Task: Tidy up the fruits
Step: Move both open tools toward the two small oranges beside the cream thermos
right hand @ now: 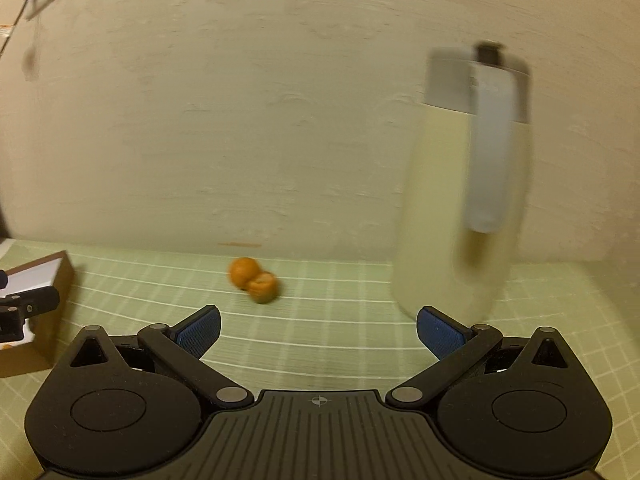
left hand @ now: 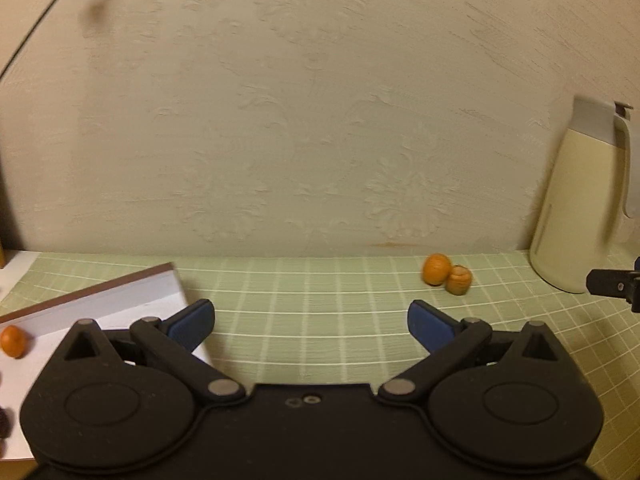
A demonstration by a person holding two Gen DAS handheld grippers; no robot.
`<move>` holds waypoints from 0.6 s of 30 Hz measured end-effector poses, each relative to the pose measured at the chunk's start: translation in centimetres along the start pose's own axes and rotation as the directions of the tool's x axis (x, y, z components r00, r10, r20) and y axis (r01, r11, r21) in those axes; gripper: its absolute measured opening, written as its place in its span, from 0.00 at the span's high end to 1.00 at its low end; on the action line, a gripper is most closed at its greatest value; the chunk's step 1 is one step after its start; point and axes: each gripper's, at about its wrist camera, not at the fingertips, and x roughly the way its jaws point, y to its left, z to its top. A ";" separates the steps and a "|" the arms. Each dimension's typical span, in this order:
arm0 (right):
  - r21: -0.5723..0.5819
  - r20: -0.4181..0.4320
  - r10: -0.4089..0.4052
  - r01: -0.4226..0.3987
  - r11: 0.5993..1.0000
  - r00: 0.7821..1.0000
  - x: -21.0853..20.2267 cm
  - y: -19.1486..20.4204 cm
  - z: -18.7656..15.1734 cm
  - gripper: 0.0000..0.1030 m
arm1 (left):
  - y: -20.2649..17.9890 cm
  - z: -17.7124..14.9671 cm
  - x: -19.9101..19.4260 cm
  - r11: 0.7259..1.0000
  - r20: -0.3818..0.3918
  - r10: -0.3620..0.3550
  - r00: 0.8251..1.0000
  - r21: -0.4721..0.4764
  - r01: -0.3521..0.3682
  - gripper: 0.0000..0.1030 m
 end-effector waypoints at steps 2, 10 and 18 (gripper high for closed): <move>0.014 -0.002 -0.015 0.015 1.000 1.000 0.0 -1.2 -0.2 0.00 | -1.0 0.2 0.6 1.000 0.001 -0.016 1.000 -0.001 0.016 0.06; 0.046 -0.001 -0.079 0.079 0.996 0.997 -0.8 -4.6 -0.6 0.00 | -5.3 0.4 3.5 0.998 0.001 -0.053 0.999 0.023 0.053 0.16; 0.089 -0.012 -0.151 0.152 0.984 0.988 -0.1 -9.0 -1.2 0.00 | -9.2 -0.4 7.9 0.991 -0.068 -0.131 0.989 -0.009 0.131 0.38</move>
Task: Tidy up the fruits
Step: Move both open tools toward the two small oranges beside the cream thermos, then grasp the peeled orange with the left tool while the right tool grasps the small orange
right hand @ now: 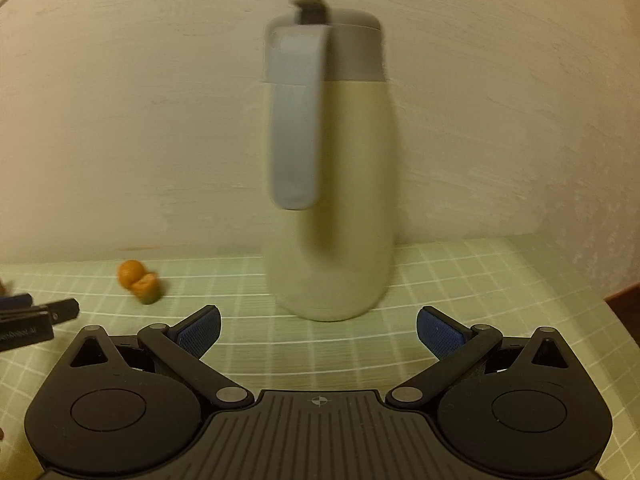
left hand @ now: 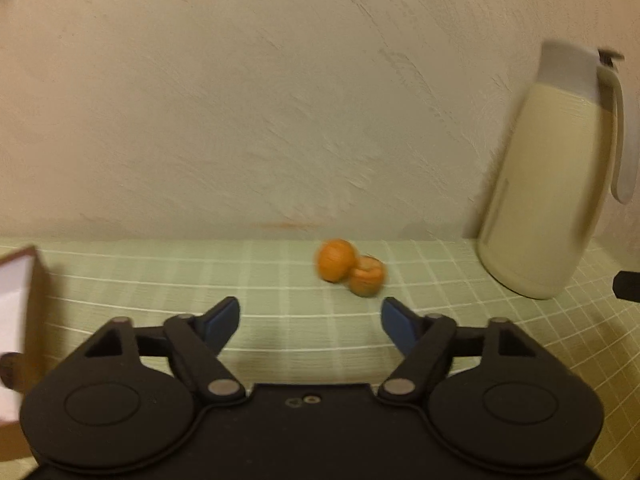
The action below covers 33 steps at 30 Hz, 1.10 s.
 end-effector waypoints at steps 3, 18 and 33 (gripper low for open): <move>0.006 -0.005 -0.011 0.012 1.000 1.000 0.5 -1.0 -0.2 0.00 | -1.6 0.0 1.7 0.999 -0.019 -0.033 0.999 0.022 0.033 0.43; 0.053 -0.030 -0.089 0.090 0.995 0.996 5.0 -3.6 -0.2 0.00 | -3.0 -0.3 7.8 0.998 -0.060 -0.043 0.997 0.049 0.046 0.51; 0.068 -0.068 -0.101 0.106 0.992 0.993 8.4 -3.9 -0.4 0.00 | -4.1 1.1 10.0 0.994 -0.060 -0.052 0.997 0.094 0.057 0.52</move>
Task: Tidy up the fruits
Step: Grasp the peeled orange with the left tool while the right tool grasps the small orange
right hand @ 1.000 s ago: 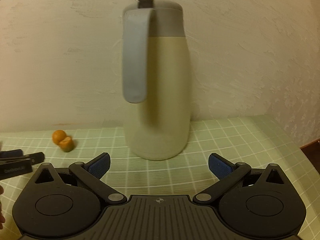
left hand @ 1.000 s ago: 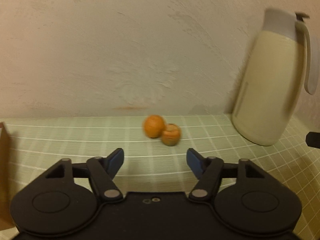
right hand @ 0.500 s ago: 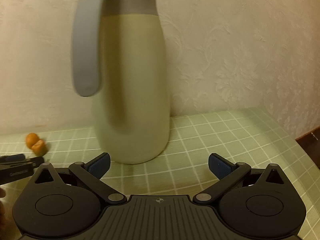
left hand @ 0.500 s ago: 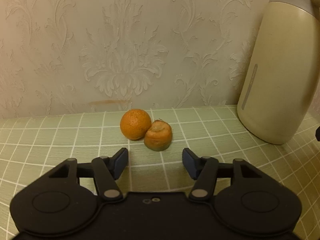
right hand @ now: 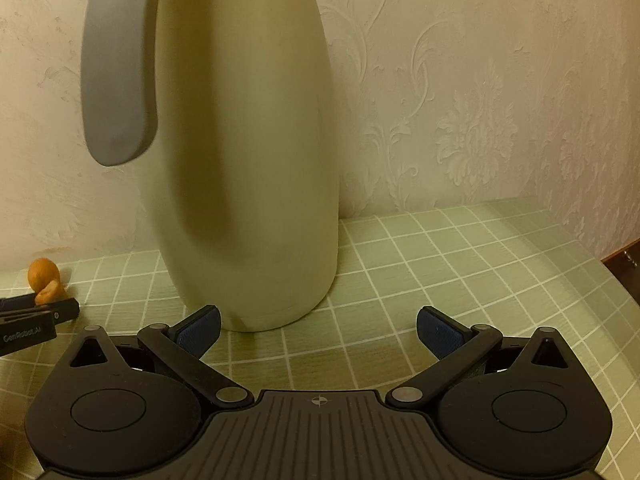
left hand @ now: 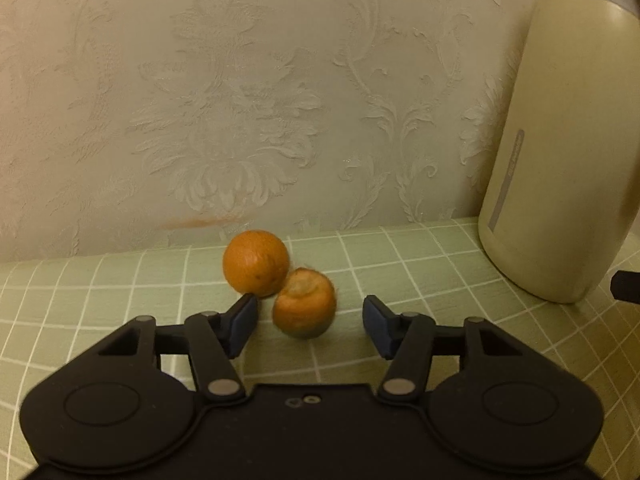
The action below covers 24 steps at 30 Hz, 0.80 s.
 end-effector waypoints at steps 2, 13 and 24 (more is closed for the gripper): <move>-0.002 -0.006 0.001 -0.001 1.000 1.000 0.2 0.0 0.0 0.00 | -0.2 0.0 -0.1 1.000 0.001 0.008 1.000 0.013 -0.008 0.53; 0.002 -0.021 0.020 -0.020 1.000 1.000 0.1 0.7 0.2 0.00 | -0.2 -1.4 -2.4 1.000 0.023 0.000 1.000 0.018 -0.001 0.79; -0.034 -0.036 0.090 -0.091 0.995 0.995 -0.9 3.9 -0.2 0.00 | 1.9 -2.8 -7.6 0.999 0.024 0.032 0.999 0.020 -0.033 0.79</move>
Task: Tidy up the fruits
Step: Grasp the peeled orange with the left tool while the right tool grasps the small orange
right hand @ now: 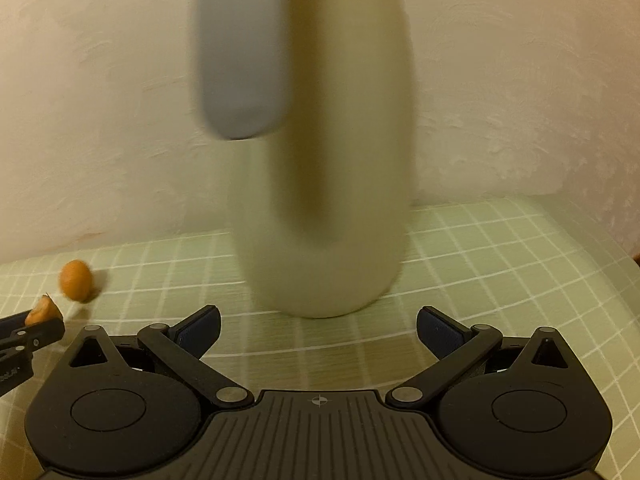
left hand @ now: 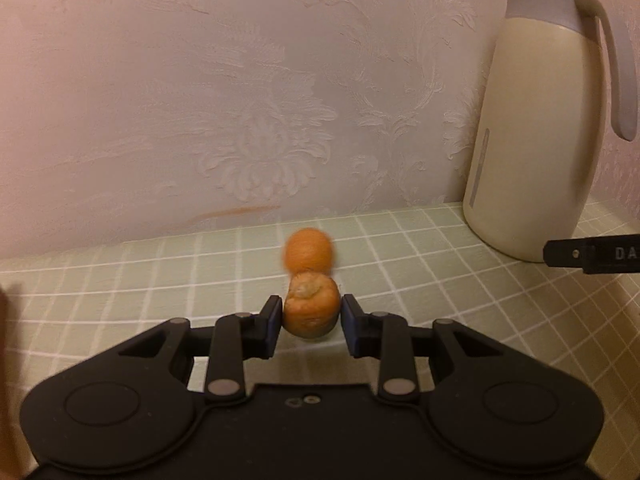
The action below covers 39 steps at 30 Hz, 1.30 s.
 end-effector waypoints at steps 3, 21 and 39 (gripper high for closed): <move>-0.022 0.005 0.028 -0.028 0.999 1.000 -0.4 1.4 0.0 0.00 | 1.2 -0.1 -1.6 1.000 0.006 0.025 1.000 -0.015 -0.025 0.79; -0.149 0.025 0.212 -0.206 0.967 0.977 0.0 10.7 0.2 0.00 | 8.8 -1.4 -6.9 0.982 0.006 0.142 0.990 -0.130 -0.141 0.79; -0.199 -0.012 0.254 -0.251 0.947 0.967 5.8 17.0 0.8 0.19 | 11.8 -1.5 -9.1 0.981 0.035 0.141 0.989 -0.138 -0.135 0.79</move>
